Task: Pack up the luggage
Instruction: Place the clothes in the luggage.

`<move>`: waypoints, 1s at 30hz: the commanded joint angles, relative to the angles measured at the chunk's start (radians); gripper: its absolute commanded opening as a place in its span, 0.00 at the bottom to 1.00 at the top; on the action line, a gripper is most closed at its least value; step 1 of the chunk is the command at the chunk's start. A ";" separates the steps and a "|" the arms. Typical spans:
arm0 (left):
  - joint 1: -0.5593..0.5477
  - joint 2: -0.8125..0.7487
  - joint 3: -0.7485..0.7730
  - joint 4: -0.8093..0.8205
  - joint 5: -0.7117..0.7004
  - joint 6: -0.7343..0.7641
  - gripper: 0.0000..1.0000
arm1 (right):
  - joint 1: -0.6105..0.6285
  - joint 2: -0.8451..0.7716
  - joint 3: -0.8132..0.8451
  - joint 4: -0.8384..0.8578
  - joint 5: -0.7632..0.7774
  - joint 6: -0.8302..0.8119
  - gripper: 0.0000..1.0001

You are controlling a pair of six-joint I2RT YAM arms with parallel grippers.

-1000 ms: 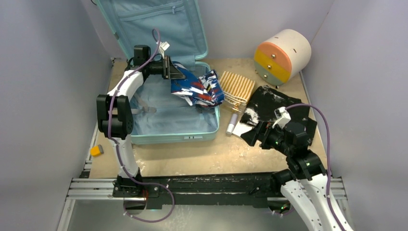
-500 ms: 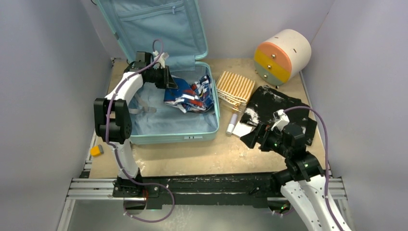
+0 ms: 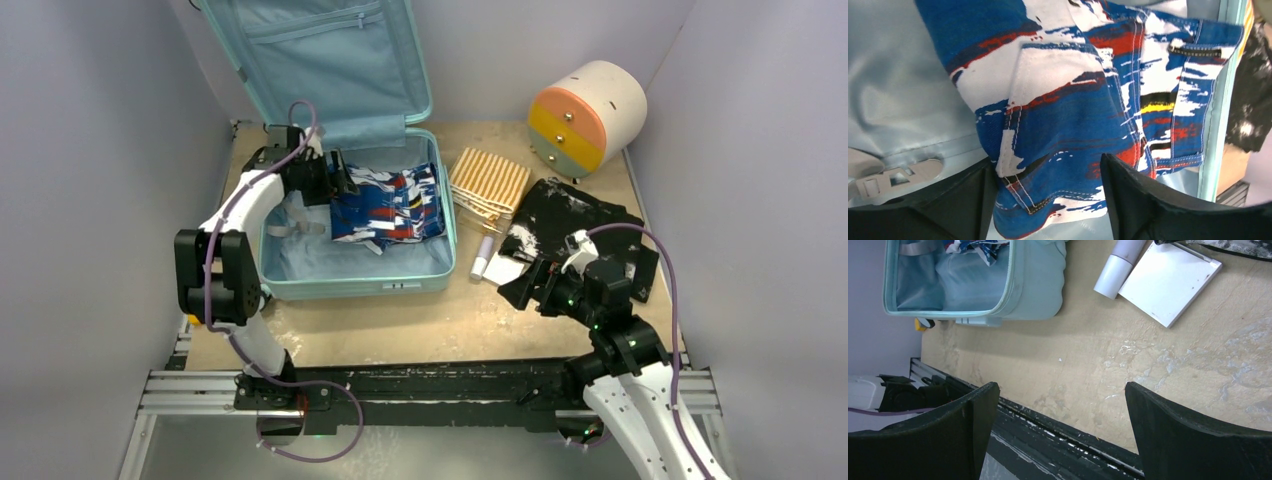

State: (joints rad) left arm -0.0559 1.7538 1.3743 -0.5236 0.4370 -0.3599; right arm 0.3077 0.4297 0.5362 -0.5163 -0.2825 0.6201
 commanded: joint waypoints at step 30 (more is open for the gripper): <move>0.108 0.154 0.003 0.334 0.324 -0.163 0.00 | 0.004 -0.011 -0.009 0.016 -0.015 -0.005 0.99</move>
State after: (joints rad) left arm 0.0566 1.9247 1.3510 -0.2726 0.6628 -0.5388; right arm 0.3077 0.4294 0.5323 -0.5175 -0.2825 0.6209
